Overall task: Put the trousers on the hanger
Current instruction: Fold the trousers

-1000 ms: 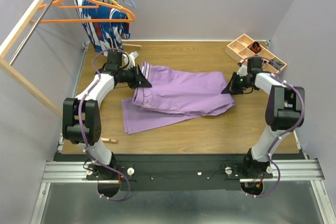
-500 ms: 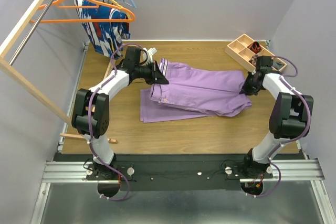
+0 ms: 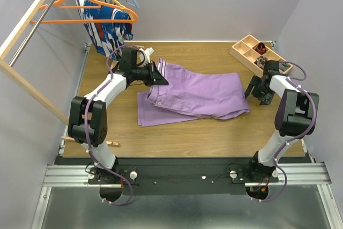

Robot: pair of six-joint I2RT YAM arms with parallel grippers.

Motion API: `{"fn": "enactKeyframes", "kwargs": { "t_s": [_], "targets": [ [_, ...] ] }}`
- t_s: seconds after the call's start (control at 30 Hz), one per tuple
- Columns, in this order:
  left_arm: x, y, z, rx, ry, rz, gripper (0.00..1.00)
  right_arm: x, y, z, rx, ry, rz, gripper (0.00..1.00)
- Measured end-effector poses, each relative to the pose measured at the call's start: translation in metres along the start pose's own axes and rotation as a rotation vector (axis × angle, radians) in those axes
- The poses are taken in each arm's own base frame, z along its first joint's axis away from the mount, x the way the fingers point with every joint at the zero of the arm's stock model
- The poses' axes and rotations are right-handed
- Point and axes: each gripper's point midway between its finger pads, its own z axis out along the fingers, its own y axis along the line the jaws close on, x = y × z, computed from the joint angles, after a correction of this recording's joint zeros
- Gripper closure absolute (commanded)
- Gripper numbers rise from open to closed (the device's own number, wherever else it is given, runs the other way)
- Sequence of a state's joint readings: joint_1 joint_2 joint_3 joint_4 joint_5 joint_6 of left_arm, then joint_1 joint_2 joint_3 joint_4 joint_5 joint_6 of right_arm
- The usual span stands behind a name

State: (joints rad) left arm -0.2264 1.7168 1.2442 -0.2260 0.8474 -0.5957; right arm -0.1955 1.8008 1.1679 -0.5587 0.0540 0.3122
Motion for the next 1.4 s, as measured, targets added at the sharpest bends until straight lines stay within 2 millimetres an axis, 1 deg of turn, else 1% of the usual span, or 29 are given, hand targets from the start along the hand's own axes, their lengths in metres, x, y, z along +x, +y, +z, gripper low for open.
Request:
{"fn": "enactKeyframes", "kwargs": {
  "t_s": [0.1,0.2,0.3,0.4,0.47,0.53,0.6,0.67,0.77,0.9,1.0,1.13,1.23,1.4],
  "targets": [
    [0.001,-0.007,-0.004,0.01,-0.005,0.005,1.0,0.0,0.005,0.0,-0.033,0.002,-0.018,0.15],
    [0.002,-0.014,-0.011,0.015,-0.017,0.008,1.0,0.0,0.016,-0.003,-0.103,0.005,-0.047,0.15],
    [0.005,-0.017,-0.022,0.015,-0.037,0.009,1.0,-0.003,0.03,-0.011,-0.186,-0.005,-0.074,0.15],
    [0.004,-0.01,-0.03,0.005,-0.053,-0.005,1.0,-0.008,0.043,-0.024,-0.269,-0.031,-0.102,0.15],
    [0.008,0.0,-0.032,-0.008,-0.053,-0.024,1.0,-0.012,0.055,-0.036,-0.342,-0.057,-0.129,0.15],
    [0.013,0.009,-0.033,-0.022,-0.047,-0.045,1.0,-0.014,0.064,-0.043,-0.404,-0.068,-0.156,0.16],
    [0.017,0.014,-0.033,-0.029,-0.041,-0.052,1.0,-0.013,0.073,-0.045,-0.463,-0.065,-0.181,0.16],
    [0.02,0.017,-0.032,-0.032,-0.036,-0.051,1.0,-0.01,0.079,-0.045,-0.502,-0.054,-0.193,0.17],
    [0.024,0.022,-0.033,-0.038,-0.032,-0.049,1.0,-0.005,0.09,-0.036,-0.574,-0.024,-0.21,0.17],
    [0.026,0.028,-0.035,-0.048,-0.03,-0.044,1.0,0.004,0.097,-0.023,-0.625,0.024,-0.222,0.17],
    [0.026,0.034,-0.037,-0.058,-0.032,-0.045,1.0,0.004,0.1,-0.017,-0.652,0.037,-0.237,0.18],
    [0.032,0.044,-0.04,-0.082,-0.025,-0.057,1.0,0.001,0.107,-0.014,-0.691,0.035,-0.259,0.18],
    [0.036,0.05,-0.041,-0.094,-0.019,-0.062,1.0,0.005,0.111,-0.008,-0.725,0.053,-0.266,0.19],
    [0.044,0.059,-0.041,-0.114,-0.009,-0.065,1.0,0.008,0.119,-0.009,-0.794,0.066,-0.275,0.22]
  ]
}}
